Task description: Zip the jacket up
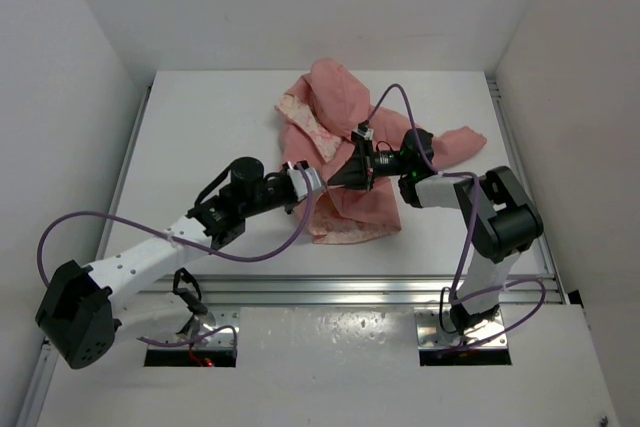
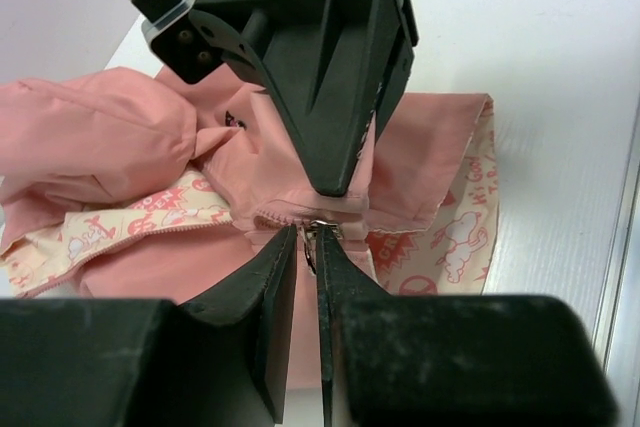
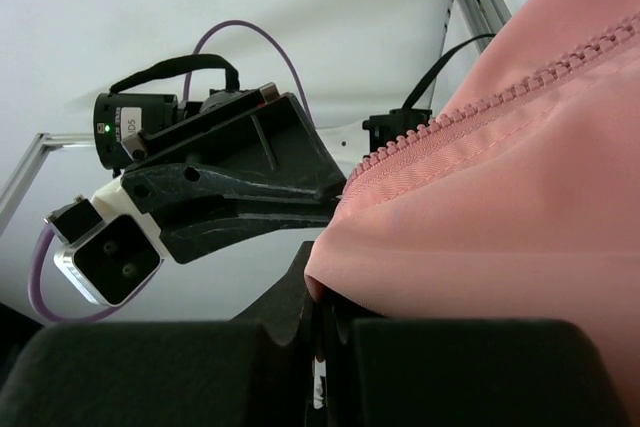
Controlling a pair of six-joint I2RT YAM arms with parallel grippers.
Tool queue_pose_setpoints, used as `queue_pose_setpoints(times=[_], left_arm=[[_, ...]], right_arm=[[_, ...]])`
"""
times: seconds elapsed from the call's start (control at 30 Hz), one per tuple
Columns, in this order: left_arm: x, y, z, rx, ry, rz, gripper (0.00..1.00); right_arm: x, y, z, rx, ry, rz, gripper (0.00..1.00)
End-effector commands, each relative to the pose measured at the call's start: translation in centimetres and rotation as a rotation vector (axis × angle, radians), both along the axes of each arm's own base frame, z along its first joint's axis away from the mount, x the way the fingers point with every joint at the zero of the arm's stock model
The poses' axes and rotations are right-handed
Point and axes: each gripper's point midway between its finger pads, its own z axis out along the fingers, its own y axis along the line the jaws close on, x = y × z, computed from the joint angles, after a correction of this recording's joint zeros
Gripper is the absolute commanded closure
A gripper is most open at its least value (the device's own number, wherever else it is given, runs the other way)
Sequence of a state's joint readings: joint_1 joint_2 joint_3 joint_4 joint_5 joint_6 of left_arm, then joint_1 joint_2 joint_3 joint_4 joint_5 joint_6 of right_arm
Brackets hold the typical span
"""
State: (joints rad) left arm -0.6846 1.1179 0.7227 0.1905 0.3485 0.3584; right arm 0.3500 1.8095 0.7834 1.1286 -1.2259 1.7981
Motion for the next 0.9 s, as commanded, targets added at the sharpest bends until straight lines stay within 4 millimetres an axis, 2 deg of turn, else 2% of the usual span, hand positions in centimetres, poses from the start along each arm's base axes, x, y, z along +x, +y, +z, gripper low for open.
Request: queue_pose_setpoints(times=[0.0,0.3,0.47,0.57,0.63,0.67,0.7,0.73,0.77,0.8,0.87], left_arm=[[1.1,0.3,0.9,-0.007,-0.032,0.033,0.81],[1.6,0.9,0.7,-0.006,-0.032,0.053,0.81],[1.2,0.6,0.7,-0.006,-0.036,0.022,0.84],[0.6,0.2,1.1,-0.014,-0.046,-0.023,0.93],[-0.1,0.0,0.5,-0.004,-0.022,-0.054,1.00],[-0.1,0.0,0.5,-0.008,-0.014,-0.052,1.00],[-0.3,-0.2,0.7,-0.013,-0.002,-0.062,1.00],[-0.5,-0.2,0.9,-0.009,0.007,-0.073,1.00],[-0.6,-0.3,0.2,-0.011,0.053,-0.066,1.00],[-0.5,-0.4,0.6,-0.019,0.063,-0.064,1.00],[-0.4,-0.6,-0.2,-0.024,0.126,-0.044,1.00]], right_arm=[[-0.5,0.1,1.3,0.038,-0.080,0.028,1.00],[-0.7,0.3,1.5,0.045,-0.085,0.039,1.00],[-0.7,0.4,1.5,0.046,-0.088,0.045,1.00],[-0.7,0.5,1.5,0.046,-0.088,0.046,1.00],[-0.7,0.5,1.4,0.044,-0.085,0.049,1.00],[-0.7,0.5,1.5,0.045,-0.086,0.051,1.00],[-0.7,0.5,1.4,0.044,-0.087,0.054,0.98],[-0.7,0.3,1.6,0.044,-0.099,0.061,0.92],[-0.2,-0.3,1.8,0.041,-0.106,0.045,0.78],[-0.2,-0.5,1.7,0.037,-0.126,0.042,0.73],[0.0,-1.8,1.3,0.007,-0.150,0.033,0.62]])
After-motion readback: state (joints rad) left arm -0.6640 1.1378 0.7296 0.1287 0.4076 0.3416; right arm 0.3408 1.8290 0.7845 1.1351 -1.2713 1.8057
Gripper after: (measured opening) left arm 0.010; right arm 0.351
